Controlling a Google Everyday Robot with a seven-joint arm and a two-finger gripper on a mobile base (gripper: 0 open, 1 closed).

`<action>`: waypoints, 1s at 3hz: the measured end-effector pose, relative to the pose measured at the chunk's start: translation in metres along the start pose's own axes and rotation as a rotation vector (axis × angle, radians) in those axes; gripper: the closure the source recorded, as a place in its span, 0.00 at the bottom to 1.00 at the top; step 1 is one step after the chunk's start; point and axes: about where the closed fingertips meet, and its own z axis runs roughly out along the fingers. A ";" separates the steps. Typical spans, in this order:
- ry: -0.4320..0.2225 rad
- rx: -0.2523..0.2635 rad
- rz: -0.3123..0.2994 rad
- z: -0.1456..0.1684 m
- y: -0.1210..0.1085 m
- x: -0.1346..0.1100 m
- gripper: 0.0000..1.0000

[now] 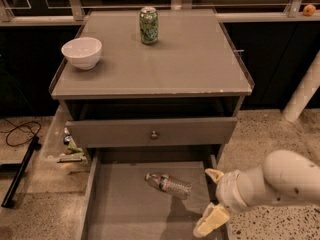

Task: Pick water bottle from middle drawer and place on counter

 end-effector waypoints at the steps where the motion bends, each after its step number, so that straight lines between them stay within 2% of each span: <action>1: -0.041 0.015 0.004 0.044 0.010 0.022 0.00; 2: -0.072 0.044 -0.036 0.079 -0.007 0.045 0.00; 3: -0.108 0.073 -0.062 0.102 -0.037 0.068 0.00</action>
Offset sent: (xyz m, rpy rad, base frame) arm 0.0247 0.0087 -0.1433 0.0645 -0.1528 0.0061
